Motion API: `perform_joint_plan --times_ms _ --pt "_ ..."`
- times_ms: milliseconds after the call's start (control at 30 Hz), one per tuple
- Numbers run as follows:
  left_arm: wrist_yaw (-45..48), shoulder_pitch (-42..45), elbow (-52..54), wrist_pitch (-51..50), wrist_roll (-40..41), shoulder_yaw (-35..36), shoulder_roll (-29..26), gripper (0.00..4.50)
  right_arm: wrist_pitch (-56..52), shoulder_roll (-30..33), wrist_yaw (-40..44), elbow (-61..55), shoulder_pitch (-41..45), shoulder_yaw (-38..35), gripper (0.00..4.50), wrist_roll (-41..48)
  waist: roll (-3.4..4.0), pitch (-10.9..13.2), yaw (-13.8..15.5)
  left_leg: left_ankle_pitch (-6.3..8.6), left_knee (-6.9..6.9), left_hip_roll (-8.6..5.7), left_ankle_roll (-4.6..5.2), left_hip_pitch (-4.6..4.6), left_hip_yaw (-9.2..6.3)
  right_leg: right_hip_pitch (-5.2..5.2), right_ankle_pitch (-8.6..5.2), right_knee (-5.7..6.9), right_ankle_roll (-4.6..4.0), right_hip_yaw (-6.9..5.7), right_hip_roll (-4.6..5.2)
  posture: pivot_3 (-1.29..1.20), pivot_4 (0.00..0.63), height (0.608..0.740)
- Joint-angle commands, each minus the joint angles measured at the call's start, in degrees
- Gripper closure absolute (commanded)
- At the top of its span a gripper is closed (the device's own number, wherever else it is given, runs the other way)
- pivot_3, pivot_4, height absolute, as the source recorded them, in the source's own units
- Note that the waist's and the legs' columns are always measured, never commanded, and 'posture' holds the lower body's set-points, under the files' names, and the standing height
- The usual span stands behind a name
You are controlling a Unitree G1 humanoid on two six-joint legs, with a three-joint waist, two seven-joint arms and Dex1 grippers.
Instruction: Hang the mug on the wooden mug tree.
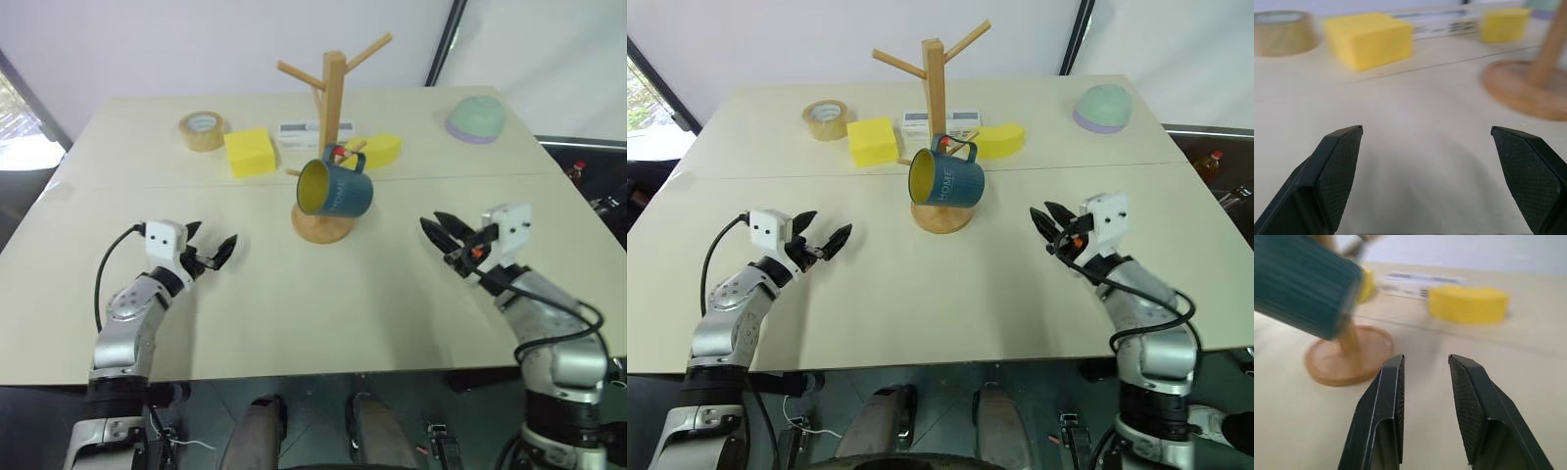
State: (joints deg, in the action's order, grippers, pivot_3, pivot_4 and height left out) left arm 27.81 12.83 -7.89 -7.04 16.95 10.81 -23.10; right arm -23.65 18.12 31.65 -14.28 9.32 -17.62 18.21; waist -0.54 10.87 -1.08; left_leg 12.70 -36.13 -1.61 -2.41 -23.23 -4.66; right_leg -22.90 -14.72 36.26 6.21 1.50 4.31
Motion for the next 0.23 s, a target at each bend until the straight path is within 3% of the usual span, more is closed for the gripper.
perform_joint_plan --times_ms 33,233 --pt "-2.88 -1.66 -0.75 3.4 -1.71 1.49 1.09 0.0 8.58 -3.45 -2.85 4.72 0.06 2.57 3.06 -2.11 0.02 -0.02 0.04 -0.01 0.02 0.01 -0.01 0.02 0.0 0.0 0.02 0.0 0.03 0.0 0.0 0.0 0.15 0.74" --pt "-3.19 -4.42 2.34 1.6 -0.03 1.6 2.36 0.0 12.32 -4.28 -3.74 8.95 1.13 5.11 3.06 -2.31 0.02 -0.01 0.43 -0.01 0.07 0.06 -0.03 -0.05 -0.03 -0.07 0.03 -0.01 0.06 0.0 0.02 0.0 0.15 0.74"
